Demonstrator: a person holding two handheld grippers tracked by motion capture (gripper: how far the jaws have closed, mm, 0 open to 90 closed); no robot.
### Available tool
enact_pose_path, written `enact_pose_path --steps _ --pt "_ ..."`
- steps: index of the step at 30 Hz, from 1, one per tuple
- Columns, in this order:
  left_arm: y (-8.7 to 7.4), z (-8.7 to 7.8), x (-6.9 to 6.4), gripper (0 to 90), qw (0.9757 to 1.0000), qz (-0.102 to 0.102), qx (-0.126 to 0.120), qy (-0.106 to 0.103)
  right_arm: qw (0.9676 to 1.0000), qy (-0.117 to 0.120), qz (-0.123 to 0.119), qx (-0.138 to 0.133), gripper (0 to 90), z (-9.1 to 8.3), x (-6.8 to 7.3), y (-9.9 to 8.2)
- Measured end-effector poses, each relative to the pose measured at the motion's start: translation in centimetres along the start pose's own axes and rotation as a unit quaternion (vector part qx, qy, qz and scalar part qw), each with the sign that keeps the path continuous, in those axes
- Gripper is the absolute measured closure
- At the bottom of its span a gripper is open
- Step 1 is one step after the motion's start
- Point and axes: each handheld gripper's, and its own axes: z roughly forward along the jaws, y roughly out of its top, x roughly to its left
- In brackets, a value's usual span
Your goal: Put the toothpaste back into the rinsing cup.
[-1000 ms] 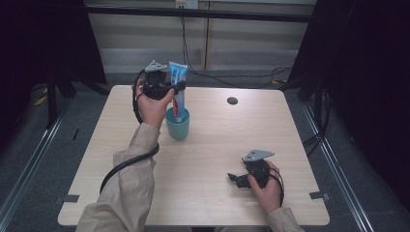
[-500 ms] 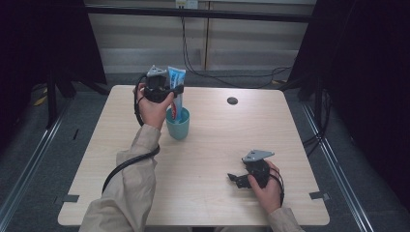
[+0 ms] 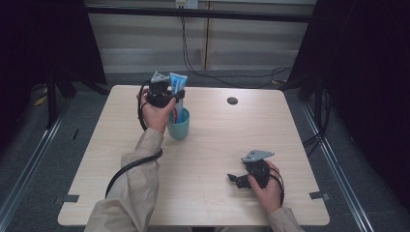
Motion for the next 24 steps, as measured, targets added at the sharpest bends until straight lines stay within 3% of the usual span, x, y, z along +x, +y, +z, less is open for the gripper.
enact_pose_path --steps 24 --pt "-2.0 0.8 -0.1 72.2 0.9998 0.001 0.018 0.005 1.0000 0.005 0.000 0.001 14.0 0.0 0.1 0.0"
